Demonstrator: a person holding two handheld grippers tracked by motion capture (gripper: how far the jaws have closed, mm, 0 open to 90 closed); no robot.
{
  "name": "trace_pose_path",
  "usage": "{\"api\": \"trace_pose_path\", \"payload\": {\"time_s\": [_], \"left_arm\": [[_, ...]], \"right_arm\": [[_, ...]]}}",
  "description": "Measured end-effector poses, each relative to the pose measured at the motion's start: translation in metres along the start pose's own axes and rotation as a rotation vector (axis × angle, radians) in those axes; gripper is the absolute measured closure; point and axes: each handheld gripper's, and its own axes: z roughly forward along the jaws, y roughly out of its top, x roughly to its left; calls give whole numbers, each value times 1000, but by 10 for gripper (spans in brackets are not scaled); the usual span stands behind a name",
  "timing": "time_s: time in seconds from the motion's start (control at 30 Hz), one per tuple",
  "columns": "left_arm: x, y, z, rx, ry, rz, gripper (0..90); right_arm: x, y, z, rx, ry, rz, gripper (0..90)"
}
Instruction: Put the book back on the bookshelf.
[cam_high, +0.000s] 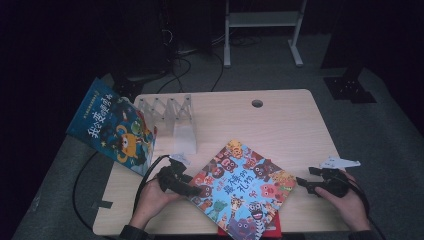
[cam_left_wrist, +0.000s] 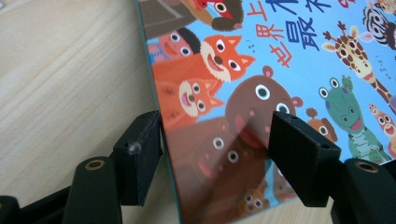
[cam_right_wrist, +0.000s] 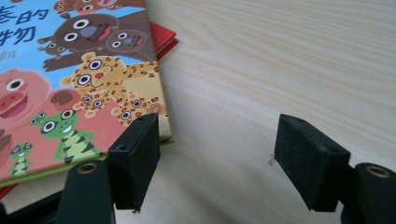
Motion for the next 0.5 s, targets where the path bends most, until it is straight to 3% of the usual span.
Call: {"api": "trace_pose_path", "payload": {"time_s": [0.5], "left_arm": [[-7,2,5,14,-11,20,316]], "right_arm": [[-11,22,24,-1,-17,12,306]]}}
